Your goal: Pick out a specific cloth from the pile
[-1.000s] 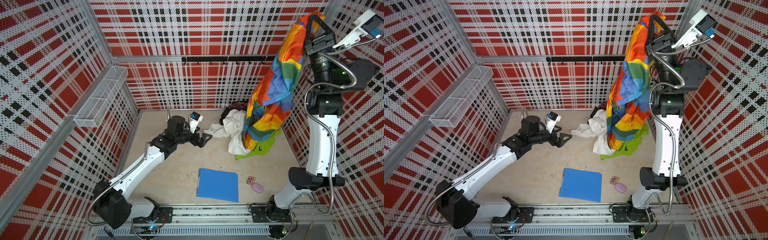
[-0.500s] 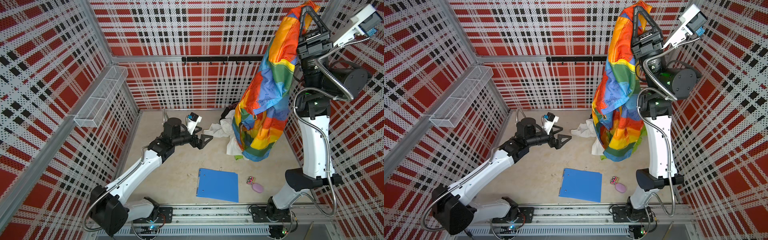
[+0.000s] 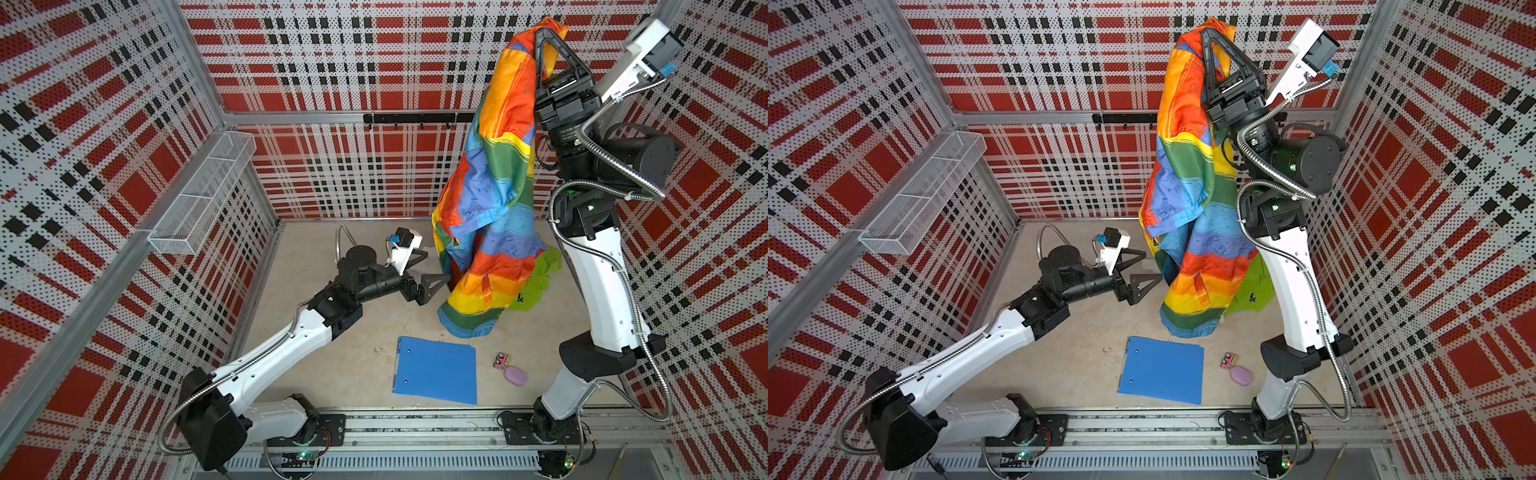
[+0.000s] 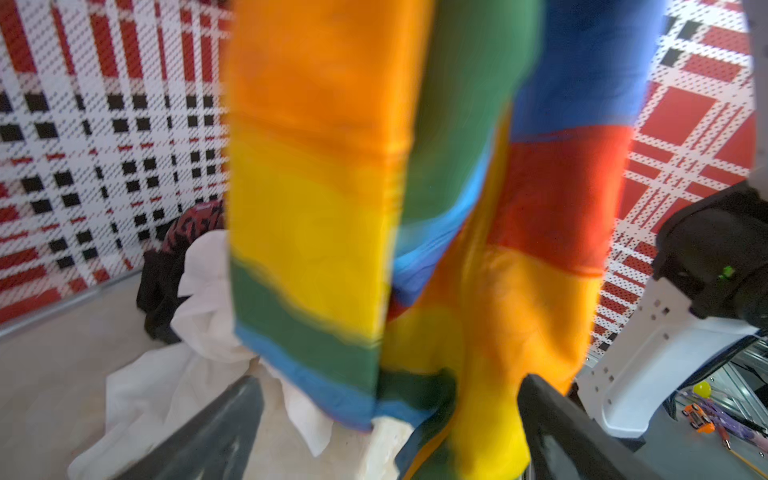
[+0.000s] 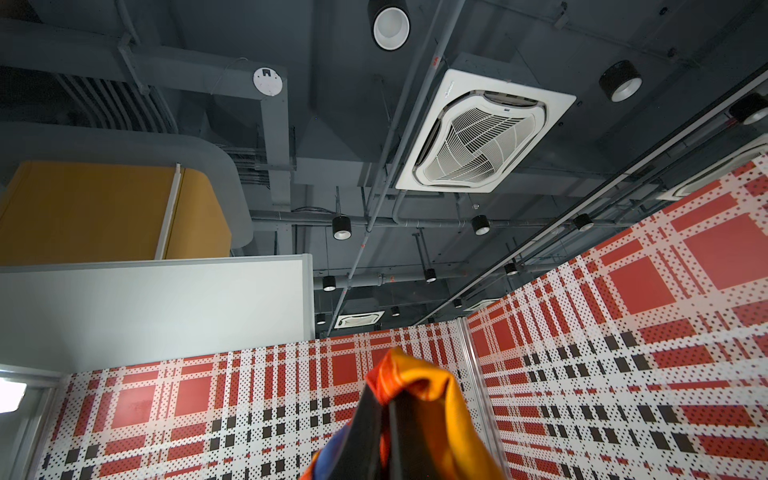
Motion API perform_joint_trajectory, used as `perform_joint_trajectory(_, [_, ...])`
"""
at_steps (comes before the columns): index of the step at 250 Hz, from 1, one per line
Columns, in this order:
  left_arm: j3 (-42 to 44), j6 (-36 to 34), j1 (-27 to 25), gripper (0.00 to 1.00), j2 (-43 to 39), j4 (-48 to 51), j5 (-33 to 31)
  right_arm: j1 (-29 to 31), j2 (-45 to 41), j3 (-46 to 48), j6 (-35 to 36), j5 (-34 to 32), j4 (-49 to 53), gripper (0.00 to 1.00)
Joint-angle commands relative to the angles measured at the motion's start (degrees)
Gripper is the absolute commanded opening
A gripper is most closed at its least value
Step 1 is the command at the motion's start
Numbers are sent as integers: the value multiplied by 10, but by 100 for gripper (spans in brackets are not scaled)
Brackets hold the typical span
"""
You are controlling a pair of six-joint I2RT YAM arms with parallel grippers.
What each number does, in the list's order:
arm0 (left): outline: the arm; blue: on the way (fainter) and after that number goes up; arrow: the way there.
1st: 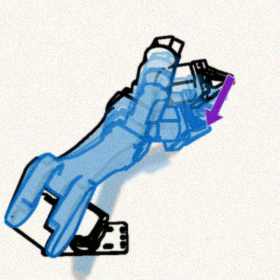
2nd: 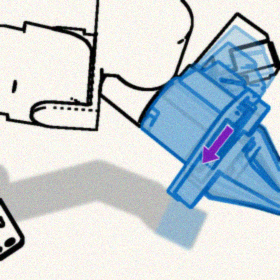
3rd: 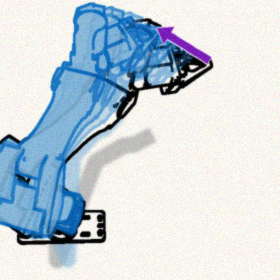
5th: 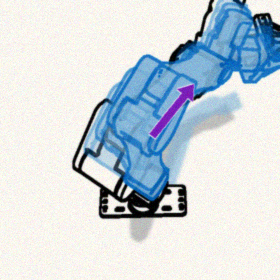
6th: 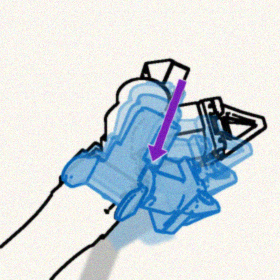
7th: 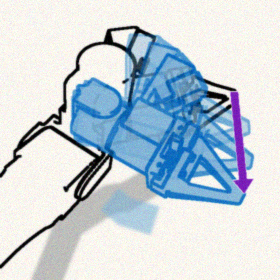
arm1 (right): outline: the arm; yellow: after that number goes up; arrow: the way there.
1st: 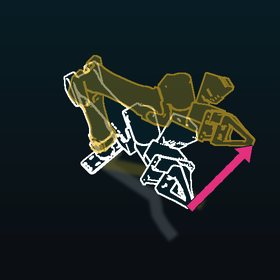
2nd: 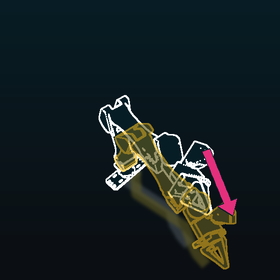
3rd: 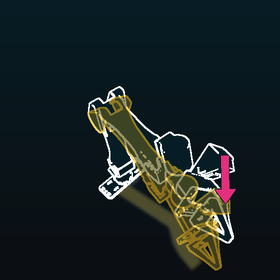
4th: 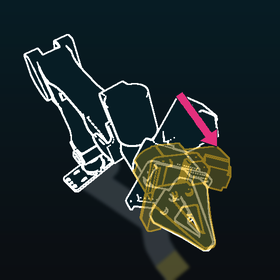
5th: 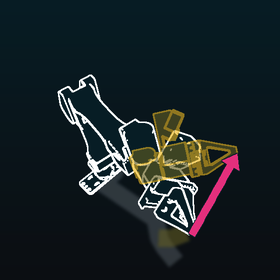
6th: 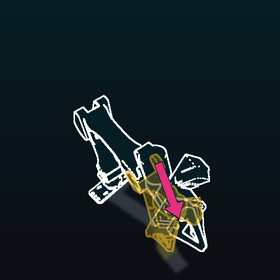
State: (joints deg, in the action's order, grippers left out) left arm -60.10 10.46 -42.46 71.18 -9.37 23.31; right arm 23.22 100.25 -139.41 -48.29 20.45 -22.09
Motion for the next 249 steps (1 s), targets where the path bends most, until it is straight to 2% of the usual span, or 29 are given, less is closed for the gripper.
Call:
perform_joint_trajectory(1, [-9, -2, -20, 99, 7, -110, -52, 5, -10, -2, 18, -15, -25, 6])
perform_joint_trajectory(21, [-10, -9, -32, 99, 23, -151, -82, 6, -15, 9, 18, -16, -26, 6])
perform_joint_trajectory(69, [-49, -16, -49, 99, 79, -162, -257, 10, -20, 15, 16, -11, -27, 6])
perform_joint_trajectory(90, [-64, -21, -50, 99, 99, -166, -288, 13, -22, 17, 21, -11, -23, 6])
perform_joint_trajectory(113, [-74, -25, -49, 99, 113, -179, -279, 14, -27, 20, 23, -9, -22, 6])
perform_joint_trajectory(142, [-81, -26, -49, 99, 118, -207, -212, 15, -33, 37, 25, -10, -21, 6])
perform_joint_trajectory(160, [-88, -25, -49, 100, 123, -214, -193, 15, -38, 47, 25, -11, -22, 6])
perform_joint_trajectory(214, [-110, -2, -42, 39, 136, -229, -142, 15, -52, 80, 22, -13, -31, 6])
perform_joint_trajectory(249, [-113, 13, -43, 13, 129, -237, -108, 15, -62, 94, 33, -21, -20, 6])
